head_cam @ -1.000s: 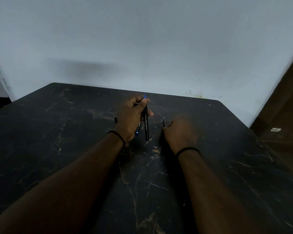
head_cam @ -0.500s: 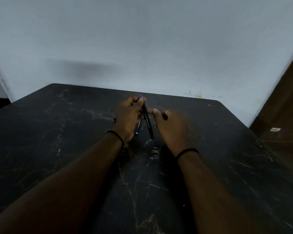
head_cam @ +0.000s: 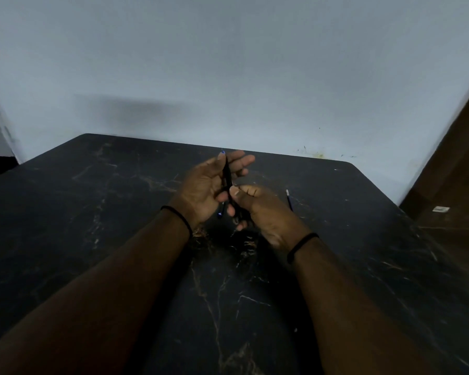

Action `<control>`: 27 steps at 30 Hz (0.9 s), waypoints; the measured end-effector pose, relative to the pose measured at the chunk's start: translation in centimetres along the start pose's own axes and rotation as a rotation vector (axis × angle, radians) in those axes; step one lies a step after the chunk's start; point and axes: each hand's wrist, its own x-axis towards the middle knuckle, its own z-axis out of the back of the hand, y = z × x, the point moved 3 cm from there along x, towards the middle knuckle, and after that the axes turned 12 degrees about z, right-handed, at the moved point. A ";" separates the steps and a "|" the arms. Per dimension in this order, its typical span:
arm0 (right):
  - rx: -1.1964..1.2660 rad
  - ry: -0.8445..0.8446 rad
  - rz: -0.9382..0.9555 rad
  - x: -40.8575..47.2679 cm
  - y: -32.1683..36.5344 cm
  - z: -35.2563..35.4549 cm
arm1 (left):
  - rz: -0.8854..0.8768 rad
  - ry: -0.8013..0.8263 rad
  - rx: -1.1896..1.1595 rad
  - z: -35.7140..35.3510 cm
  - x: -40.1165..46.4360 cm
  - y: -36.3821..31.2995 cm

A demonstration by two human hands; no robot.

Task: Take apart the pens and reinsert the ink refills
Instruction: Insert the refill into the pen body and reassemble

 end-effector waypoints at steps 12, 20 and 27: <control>-0.752 -0.309 0.159 0.0 0.0 1.2 | -0.088 -0.252 0.074 0.8 0.0 -0.1; -0.376 -0.270 0.047 -0.4 1.6 -0.1 | -0.060 -0.180 0.040 0.1 -0.3 -0.2; -0.008 -0.330 0.103 -0.5 1.6 0.1 | -0.007 -0.120 0.025 0.1 0.1 0.0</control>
